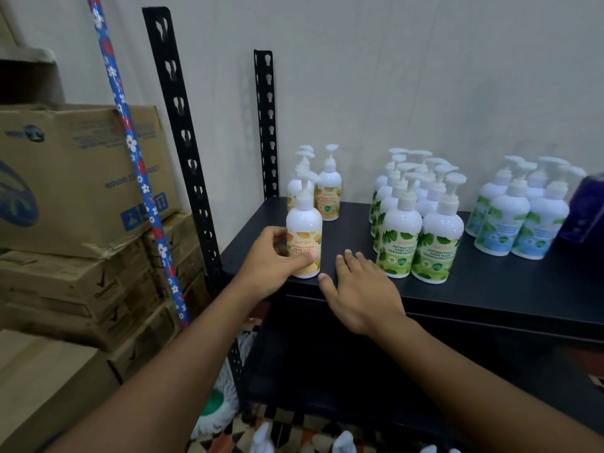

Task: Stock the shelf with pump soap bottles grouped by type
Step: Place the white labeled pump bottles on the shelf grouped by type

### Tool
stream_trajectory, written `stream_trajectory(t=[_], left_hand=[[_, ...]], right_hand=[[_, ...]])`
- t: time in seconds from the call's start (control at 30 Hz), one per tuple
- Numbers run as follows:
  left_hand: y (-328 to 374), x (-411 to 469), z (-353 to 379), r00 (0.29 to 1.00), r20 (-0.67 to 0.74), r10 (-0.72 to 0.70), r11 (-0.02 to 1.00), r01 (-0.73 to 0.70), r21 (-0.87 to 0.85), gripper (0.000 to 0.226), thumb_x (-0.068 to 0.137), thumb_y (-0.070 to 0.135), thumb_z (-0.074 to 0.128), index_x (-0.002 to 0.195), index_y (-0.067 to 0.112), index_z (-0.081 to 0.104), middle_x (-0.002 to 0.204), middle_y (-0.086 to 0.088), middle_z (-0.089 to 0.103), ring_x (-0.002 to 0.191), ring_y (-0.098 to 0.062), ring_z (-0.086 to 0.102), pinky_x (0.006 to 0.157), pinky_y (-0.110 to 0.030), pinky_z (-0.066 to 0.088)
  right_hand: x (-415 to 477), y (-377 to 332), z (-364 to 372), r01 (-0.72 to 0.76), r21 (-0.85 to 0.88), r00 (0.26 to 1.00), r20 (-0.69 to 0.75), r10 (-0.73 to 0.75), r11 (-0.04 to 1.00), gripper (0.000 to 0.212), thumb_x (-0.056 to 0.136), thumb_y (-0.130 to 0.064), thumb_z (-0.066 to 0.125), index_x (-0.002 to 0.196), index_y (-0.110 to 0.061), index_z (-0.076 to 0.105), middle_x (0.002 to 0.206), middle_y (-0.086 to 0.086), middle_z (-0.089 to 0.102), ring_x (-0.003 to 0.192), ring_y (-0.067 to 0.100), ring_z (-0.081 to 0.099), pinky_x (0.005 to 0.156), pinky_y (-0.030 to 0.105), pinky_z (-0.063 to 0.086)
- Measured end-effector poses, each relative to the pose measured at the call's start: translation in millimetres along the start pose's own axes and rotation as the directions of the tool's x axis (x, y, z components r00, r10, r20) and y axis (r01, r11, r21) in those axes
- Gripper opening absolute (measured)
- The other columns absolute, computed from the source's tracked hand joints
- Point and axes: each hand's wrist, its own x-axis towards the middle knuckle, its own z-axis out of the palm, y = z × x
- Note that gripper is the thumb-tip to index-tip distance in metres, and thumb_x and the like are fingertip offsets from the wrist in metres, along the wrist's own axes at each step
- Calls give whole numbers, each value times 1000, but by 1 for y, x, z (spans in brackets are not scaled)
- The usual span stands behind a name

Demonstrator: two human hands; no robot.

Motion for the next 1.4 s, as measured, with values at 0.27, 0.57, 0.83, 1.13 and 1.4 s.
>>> stream_trajectory(t=[0.27, 0.57, 0.83, 1.13, 1.4], left_hand=[[-5, 11, 7, 999, -49, 19, 985, -10, 173, 52, 76, 35, 89, 118, 22, 62, 114, 10, 70, 102, -6, 67, 94, -30, 54], [-4, 59, 40, 993, -118, -22, 959, 54, 278, 50, 74, 56, 79, 118, 37, 64, 100, 16, 72, 107, -16, 67, 102, -50, 48], [-7, 80, 49, 983, -174, -64, 949, 114, 294, 39, 75, 63, 77, 101, 37, 64, 108, 17, 73, 110, -11, 65, 105, -49, 45], [-4, 94, 63, 963, -263, -65, 922, 159, 354, 44, 78, 65, 71, 105, 30, 68, 108, 11, 73, 111, -17, 64, 103, -42, 37], [1, 98, 72, 944, -327, -52, 903, 184, 388, 40, 85, 62, 69, 95, 24, 75, 100, 4, 75, 105, -21, 66, 98, -40, 37]], right_hand=[[-3, -3, 1, -6, 7, 1000, -20, 6, 1000, 89, 97, -72, 15, 161, -11, 19, 169, 10, 15, 156, 24, 11, 126, 39, 9], [-3, -4, 2, -8, 21, 999, -47, 9, 1000, 95, 94, -77, 14, 161, -11, 19, 169, 10, 15, 156, 23, 10, 127, 38, 7], [-2, -4, 4, -19, 39, 997, -69, 22, 999, 87, 97, -72, 13, 160, -13, 22, 169, 9, 15, 156, 21, 10, 126, 37, 6], [-2, -4, 5, -19, 20, 996, -86, 21, 1000, 84, 99, -70, 13, 160, -13, 24, 168, 10, 17, 156, 22, 12, 126, 37, 7], [-1, -5, 5, -17, 23, 995, -96, 19, 1000, 85, 98, -70, 13, 159, -13, 26, 168, 10, 19, 156, 23, 13, 125, 36, 7]])
